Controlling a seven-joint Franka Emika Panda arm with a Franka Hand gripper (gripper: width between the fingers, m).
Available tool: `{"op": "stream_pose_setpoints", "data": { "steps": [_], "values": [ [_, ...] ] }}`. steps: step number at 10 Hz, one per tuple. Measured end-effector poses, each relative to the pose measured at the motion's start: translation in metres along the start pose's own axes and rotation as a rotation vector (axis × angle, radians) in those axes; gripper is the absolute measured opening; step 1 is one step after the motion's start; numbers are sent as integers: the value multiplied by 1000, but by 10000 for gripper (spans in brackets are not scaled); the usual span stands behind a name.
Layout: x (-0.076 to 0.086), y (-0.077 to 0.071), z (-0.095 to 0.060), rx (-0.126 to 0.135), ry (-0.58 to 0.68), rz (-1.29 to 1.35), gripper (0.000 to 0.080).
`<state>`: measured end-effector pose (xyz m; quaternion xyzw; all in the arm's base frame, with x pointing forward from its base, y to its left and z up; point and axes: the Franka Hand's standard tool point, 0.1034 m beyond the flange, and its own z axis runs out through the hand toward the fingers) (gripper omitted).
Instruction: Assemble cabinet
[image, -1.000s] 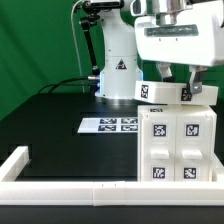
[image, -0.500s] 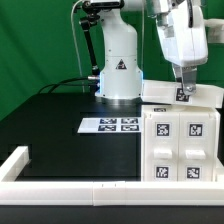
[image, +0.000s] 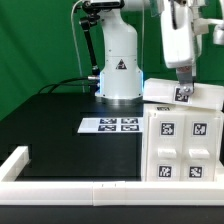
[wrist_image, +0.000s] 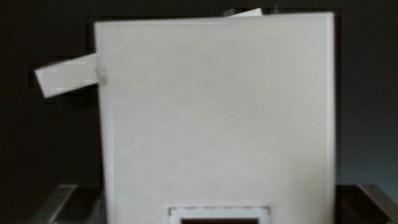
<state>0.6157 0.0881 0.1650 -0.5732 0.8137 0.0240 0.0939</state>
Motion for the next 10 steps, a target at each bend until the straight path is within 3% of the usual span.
{"op": "stream_pose_setpoints", "data": {
  "steps": [1,2,3,4,6,8,10],
  "values": [
    [0,0,0,0,0,-13,584],
    [0,1,-3,-1,-7,-42,738],
    [1,1,-10,5,-22,-57,738],
    [1,1,-18,11,-37,-59,789],
    [-1,2,-25,16,-57,-60,797],
    [-1,3,-22,12,-54,-105,797],
    [-5,-1,-18,-23,-2,-404,797]
  ]
}}
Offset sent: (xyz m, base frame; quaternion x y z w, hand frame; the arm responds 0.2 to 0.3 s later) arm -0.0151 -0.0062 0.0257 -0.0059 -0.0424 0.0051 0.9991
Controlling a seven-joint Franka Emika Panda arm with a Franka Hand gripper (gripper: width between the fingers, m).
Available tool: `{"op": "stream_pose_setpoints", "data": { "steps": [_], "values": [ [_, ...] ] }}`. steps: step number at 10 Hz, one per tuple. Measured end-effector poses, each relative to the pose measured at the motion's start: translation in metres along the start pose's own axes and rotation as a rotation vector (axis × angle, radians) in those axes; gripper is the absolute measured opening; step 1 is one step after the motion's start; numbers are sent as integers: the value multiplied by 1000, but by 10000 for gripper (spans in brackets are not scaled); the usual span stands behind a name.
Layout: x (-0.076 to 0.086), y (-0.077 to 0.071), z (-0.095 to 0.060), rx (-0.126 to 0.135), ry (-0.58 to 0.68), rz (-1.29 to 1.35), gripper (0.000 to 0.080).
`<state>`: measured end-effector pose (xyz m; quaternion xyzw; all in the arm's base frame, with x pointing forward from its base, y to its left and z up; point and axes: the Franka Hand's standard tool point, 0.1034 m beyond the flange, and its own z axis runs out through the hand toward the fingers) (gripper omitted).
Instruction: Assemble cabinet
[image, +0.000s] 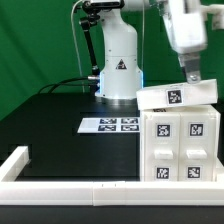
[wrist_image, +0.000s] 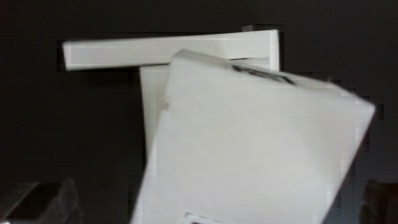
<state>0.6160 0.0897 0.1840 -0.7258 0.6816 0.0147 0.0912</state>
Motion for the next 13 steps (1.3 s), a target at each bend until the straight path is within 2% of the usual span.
{"op": "stream_pose_setpoints", "data": {
  "steps": [2,4,7,8,10,13],
  "values": [
    [-3,-4,-2,8,18,-261,797],
    [-4,-4,-3,-28,4,-467,797],
    [-4,-4,-3,-28,1,-782,797],
    [-2,-9,-4,-5,36,-965,797],
    [3,-10,-5,24,63,-1260,797],
    [5,-9,-4,9,71,-1704,797]
  ]
}}
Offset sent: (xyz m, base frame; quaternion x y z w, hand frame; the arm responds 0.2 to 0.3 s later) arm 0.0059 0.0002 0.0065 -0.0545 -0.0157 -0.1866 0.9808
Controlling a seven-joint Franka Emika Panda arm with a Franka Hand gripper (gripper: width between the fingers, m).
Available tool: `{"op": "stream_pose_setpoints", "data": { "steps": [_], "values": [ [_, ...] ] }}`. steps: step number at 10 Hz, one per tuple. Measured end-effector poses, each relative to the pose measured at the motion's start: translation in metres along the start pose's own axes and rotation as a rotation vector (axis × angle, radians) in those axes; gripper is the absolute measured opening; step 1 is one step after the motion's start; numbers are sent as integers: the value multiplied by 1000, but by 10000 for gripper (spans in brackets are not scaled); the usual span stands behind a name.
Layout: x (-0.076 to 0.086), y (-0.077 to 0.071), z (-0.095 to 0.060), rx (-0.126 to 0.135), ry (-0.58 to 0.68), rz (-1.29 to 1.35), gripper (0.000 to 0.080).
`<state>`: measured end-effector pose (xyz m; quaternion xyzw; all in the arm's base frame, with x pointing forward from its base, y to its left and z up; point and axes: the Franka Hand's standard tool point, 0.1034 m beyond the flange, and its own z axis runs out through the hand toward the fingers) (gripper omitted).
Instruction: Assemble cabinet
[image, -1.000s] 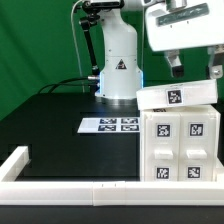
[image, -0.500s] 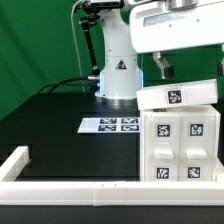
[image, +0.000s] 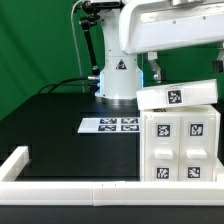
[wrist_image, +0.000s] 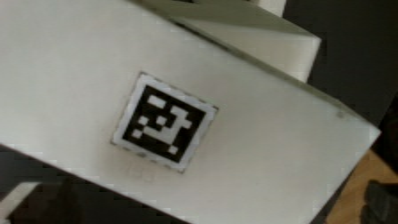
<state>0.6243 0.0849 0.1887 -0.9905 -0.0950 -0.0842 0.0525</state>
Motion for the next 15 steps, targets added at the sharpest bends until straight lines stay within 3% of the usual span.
{"op": "stream_pose_setpoints", "data": {
  "steps": [2,4,9,11,13,15],
  "values": [
    [-8,3,2,7,-41,-198,797],
    [-13,7,2,32,-96,-374,797],
    [-13,18,3,13,-89,-680,797],
    [-14,22,3,13,-95,-831,797],
    [-18,25,2,27,-117,-847,797],
    [-19,22,6,25,-117,-837,797]
  ]
}}
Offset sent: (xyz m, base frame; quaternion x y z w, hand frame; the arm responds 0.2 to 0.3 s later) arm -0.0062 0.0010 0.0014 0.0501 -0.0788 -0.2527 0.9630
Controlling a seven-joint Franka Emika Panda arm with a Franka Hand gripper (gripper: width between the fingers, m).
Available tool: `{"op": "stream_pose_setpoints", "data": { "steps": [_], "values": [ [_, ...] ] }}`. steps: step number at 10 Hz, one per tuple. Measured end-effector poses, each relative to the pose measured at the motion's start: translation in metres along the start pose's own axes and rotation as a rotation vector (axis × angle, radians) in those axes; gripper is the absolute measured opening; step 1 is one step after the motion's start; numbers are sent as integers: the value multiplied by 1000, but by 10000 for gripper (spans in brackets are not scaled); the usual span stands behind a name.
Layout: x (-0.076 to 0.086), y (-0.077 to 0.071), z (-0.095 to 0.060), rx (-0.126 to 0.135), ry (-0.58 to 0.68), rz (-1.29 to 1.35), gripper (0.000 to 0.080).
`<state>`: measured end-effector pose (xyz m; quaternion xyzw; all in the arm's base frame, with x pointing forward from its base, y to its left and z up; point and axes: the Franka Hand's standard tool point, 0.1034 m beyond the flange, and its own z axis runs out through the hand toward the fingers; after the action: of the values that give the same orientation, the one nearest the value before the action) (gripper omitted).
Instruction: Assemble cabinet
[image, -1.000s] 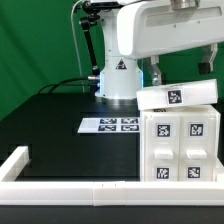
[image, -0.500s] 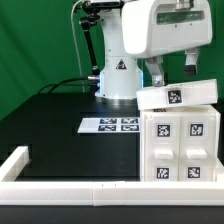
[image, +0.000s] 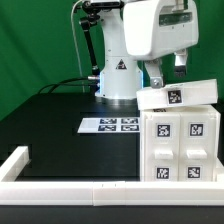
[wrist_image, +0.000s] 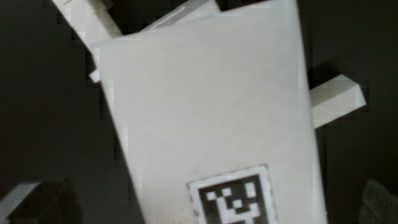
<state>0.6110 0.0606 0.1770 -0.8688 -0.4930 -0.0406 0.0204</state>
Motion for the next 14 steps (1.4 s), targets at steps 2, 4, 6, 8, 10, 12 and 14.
{"op": "stream_pose_setpoints", "data": {
  "steps": [2,4,6,8,10,12,14],
  "values": [
    [27,-29,24,-5,0,-14,797],
    [14,-30,33,-23,-1,10,797],
    [16,-31,34,-24,0,13,797],
    [14,-25,31,-27,2,21,797],
    [14,-18,25,-36,9,32,797],
    [12,-14,20,-43,14,41,797],
    [8,-8,18,-47,16,51,788]
  ]
}}
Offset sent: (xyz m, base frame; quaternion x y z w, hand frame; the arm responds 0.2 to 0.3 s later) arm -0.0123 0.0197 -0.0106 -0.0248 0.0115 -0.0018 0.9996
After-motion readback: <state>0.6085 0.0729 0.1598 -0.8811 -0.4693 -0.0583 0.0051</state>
